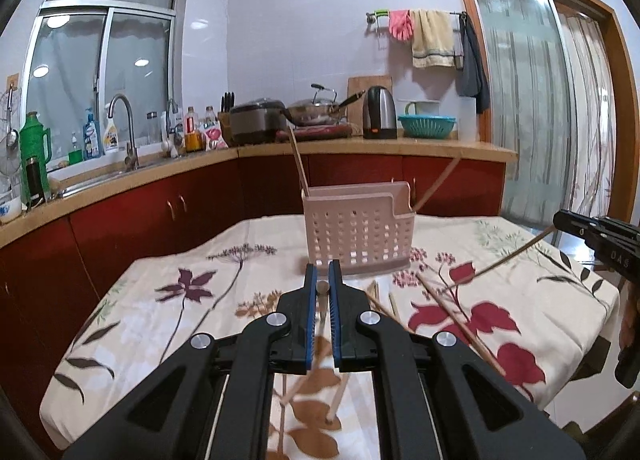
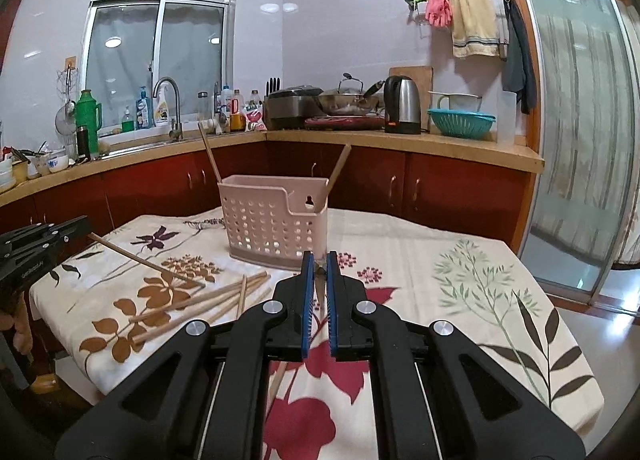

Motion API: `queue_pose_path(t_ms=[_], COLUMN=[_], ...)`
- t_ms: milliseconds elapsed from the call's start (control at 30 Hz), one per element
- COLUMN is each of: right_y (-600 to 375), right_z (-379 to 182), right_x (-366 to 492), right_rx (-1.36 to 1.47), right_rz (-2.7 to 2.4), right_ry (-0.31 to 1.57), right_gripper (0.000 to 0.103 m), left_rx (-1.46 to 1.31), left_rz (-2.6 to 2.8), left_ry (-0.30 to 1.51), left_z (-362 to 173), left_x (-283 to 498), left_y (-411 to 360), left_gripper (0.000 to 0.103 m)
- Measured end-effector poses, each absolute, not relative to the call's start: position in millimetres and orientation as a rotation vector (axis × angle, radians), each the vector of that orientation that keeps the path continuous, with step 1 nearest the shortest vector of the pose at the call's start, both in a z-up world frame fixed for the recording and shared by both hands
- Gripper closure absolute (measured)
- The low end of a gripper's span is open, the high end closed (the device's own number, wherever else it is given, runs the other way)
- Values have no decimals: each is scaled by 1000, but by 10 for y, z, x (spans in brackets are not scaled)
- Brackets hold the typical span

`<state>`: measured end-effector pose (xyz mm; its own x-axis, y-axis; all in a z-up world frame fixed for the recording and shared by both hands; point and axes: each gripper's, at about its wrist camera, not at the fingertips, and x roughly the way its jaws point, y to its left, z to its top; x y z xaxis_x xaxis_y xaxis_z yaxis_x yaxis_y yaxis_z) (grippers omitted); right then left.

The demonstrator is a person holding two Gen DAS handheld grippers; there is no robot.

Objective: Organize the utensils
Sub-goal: 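Lift both held chopsticks and carry them above the pink caddy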

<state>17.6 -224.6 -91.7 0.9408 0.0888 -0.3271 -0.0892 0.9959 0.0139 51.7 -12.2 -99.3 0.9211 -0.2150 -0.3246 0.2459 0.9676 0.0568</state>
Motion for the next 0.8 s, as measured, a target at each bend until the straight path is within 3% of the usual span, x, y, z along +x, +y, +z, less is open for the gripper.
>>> queue_pose_path(t_ms=[800], right_y=[-2243], right_z=[-579], right_x=[1246], right_rx=[44], right_rz=[122], right_ry=[297], right_gripper=[97], left_rx=[90], left_rz=[-263], left_ry=[278], left_z=[-619], left_x=[1403], left_y=[-110], left_gripper=[96])
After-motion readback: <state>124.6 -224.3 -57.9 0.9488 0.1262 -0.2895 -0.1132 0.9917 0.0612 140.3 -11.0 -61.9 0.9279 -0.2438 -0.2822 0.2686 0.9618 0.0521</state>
